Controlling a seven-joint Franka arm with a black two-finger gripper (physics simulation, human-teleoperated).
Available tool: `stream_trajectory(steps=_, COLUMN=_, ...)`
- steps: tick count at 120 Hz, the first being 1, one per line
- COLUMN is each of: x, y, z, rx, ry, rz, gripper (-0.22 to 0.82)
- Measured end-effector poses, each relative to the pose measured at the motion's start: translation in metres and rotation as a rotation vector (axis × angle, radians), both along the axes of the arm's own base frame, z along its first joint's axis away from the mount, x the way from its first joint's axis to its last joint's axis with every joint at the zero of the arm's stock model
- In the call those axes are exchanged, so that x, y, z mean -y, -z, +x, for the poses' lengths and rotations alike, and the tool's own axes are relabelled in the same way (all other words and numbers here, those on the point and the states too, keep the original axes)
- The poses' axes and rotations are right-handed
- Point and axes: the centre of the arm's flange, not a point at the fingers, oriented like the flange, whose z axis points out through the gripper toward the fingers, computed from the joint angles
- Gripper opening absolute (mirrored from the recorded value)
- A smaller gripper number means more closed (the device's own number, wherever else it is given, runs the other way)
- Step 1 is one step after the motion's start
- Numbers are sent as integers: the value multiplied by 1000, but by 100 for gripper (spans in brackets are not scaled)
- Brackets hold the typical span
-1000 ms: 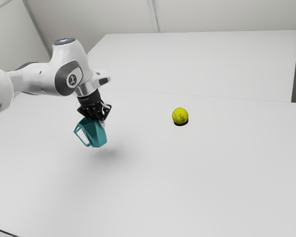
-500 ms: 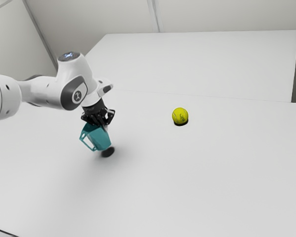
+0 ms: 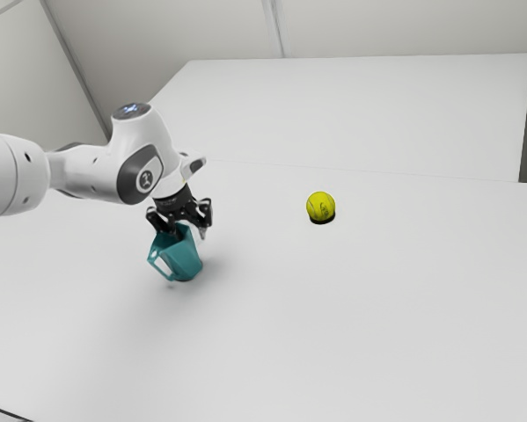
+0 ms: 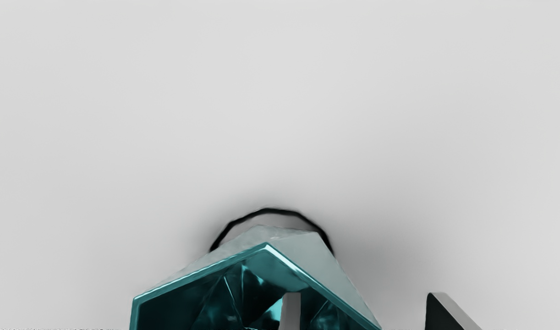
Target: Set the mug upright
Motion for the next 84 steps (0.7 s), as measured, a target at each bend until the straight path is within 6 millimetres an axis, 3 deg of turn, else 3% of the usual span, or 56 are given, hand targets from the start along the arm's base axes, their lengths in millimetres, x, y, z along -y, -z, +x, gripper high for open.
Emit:
stream_trajectory(steps=16, x=3, y=-9, z=0, rx=11, ry=-4, rz=0, gripper=41)
stream_trajectory(steps=36, x=7, y=-30, z=-2, rx=43, ry=-5, rz=4, gripper=51)
stream_trajectory(steps=52, x=9, y=-66, z=1, rx=88, ry=-7, rz=10, gripper=56)
stream_trajectory(steps=84, x=11, y=-157, z=13, rx=110, ry=57, rz=64, gripper=59)
